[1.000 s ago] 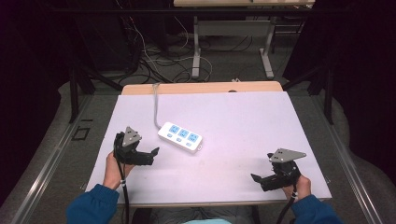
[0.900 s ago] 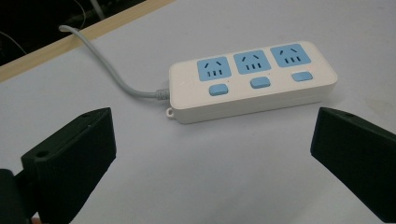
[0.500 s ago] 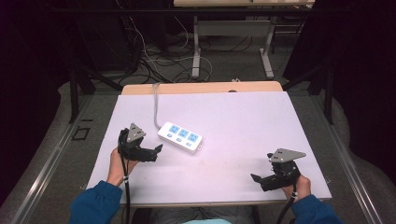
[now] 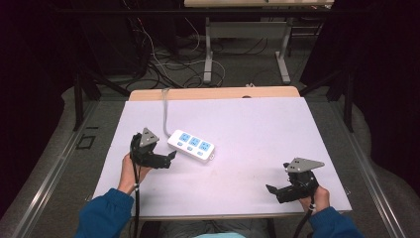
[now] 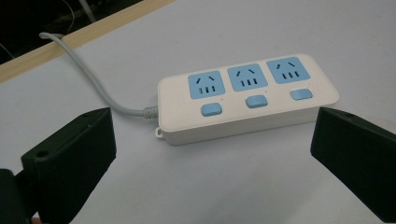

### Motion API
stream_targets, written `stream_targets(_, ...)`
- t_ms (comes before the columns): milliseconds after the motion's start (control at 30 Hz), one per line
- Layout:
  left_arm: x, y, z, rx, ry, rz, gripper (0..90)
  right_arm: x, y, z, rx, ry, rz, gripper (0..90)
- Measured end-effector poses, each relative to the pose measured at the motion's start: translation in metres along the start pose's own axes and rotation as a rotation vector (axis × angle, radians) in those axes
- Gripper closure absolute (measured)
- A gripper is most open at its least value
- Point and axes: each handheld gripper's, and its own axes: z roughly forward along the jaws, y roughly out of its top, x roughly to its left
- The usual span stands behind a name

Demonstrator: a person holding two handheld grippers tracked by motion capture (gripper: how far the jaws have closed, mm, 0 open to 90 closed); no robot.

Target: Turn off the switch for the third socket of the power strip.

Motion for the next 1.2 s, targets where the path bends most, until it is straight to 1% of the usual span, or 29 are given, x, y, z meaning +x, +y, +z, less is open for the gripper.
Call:
stream_targets(100,-0.001,0.002,0.003,0.005,-0.005,0.009,0.1,0.000,0.000,0.000,0.001,0.001,0.000,2.2)
stream_targets(133,-0.001,0.003,0.004,0.005,-0.010,0.006,0.1,0.000,0.000,-0.001,0.012,0.004,0.001,2.1)
stream_targets(167,-0.002,0.003,0.006,-0.001,-0.006,0.003,0.2,0.000,0.000,-0.001,0.013,0.004,0.001,2.1)
stream_targets(200,-0.002,0.004,0.006,0.012,-0.009,0.011,0.2,0.000,0.000,-0.001,0.013,0.004,0.001,2.1)
stream_targets(233,-0.002,0.004,0.008,0.006,-0.010,0.010,0.1,0.000,0.000,0.000,-0.002,0.002,0.003,2.1)
stream_targets(267,-0.002,0.004,0.009,0.006,-0.015,0.013,0.1,0.000,0.000,0.000,-0.004,0.002,0.006,2.0)
stream_targets(467,-0.004,0.007,0.015,0.010,-0.025,0.013,0.2,0.000,0.000,0.000,0.001,0.002,0.008,1.5)
stream_targets(500,-0.005,0.008,0.016,0.007,-0.030,0.007,0.1,-0.001,0.000,0.000,0.001,0.001,0.009,1.3)
stream_targets(633,-0.006,0.010,0.020,0.006,-0.034,0.013,0.1,-0.001,0.000,0.000,0.001,-0.001,0.009,0.8)
stream_targets(700,-0.007,0.011,0.021,0.010,-0.040,0.005,0.1,-0.001,0.000,0.000,0.001,-0.001,0.009,0.5)
stream_targets(733,-0.007,0.011,0.022,0.013,-0.040,0.016,0.1,-0.001,0.000,0.000,0.001,-0.001,0.009,0.5)
stream_targets(800,-0.008,0.012,0.024,0.011,-0.044,0.002,0.1,-0.001,0.000,0.000,0.002,-0.001,0.010,0.4)
stream_targets(833,-0.008,0.013,0.025,0.009,-0.043,0.007,0.1,-0.001,0.000,0.000,0.002,-0.001,0.010,0.4)
stream_targets(867,-0.008,0.013,0.025,0.018,-0.043,0.012,0.1,-0.001,0.000,0.000,0.002,0.002,0.010,0.4)
stream_targets(967,-0.010,0.014,0.029,0.008,-0.048,0.003,0.1,-0.001,0.000,0.000,0.002,-0.003,0.008,0.3)
stream_targets(1000,-0.010,0.014,0.029,0.011,-0.047,0.006,0.1,-0.001,0.000,0.000,0.003,-0.001,0.009,0.3)
stream_targets(1033,-0.010,0.015,0.030,0.016,-0.053,-0.001,0.0,-0.001,0.000,0.000,0.003,-0.002,0.008,0.3)
stream_targets(1067,-0.010,0.015,0.031,0.010,-0.053,0.005,0.0,-0.001,0.000,0.000,0.003,-0.001,0.010,0.3)
stream_targets(1133,-0.012,0.017,0.033,0.014,-0.061,-0.005,0.0,-0.001,0.000,0.000,-0.002,-0.006,0.009,0.3)
stream_targets(1167,-0.012,0.017,0.034,0.008,-0.061,-0.002,0.0,-0.001,0.000,0.000,-0.002,-0.006,0.009,0.3)
stream_targets(1200,-0.012,0.018,0.035,0.015,-0.062,0.000,0.0,-0.001,0.000,0.000,-0.001,-0.006,0.009,0.3)
